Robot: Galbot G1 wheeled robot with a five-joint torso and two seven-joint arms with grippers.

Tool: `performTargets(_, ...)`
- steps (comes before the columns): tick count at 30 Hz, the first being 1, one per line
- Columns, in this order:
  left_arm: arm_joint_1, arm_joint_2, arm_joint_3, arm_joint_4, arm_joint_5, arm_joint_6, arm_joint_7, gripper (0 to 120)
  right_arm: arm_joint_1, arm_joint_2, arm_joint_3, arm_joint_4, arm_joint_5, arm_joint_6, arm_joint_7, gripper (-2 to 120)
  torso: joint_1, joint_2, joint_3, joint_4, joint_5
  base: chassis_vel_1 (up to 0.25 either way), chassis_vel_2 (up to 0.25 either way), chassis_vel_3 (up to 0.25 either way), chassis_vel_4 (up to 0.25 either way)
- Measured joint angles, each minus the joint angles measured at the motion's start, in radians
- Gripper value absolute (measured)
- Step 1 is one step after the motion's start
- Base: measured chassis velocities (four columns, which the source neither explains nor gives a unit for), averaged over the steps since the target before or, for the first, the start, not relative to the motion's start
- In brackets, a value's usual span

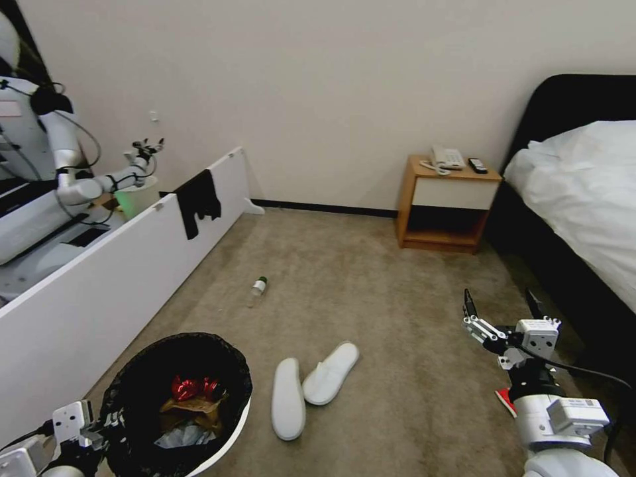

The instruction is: Pick up the trash bin, then pick up the garbage from the floor and place it into the trash bin.

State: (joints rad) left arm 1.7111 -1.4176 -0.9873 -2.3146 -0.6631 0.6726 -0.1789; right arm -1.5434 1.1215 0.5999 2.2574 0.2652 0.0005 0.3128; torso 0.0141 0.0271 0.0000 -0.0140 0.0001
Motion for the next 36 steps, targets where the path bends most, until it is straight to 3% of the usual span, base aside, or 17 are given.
performTargets(14,-0.004,0.0,0.002,0.008,0.007,-0.006,0.0,2,0.013,-0.007,-0.004,-0.012,0.001,0.004,0.002,100,0.0,0.0,0.0,0.0002,-0.0001,0.082,0.077,0.082,0.068)
performTargets(36,-0.013,0.004,0.002,0.023,0.017,-0.012,0.002,2,0.037,-0.007,-0.016,-0.03,0.01,0.01,-0.001,100,0.0,0.0,0.0,0.0,-0.0001,0.0,0.0,0.0,0.0)
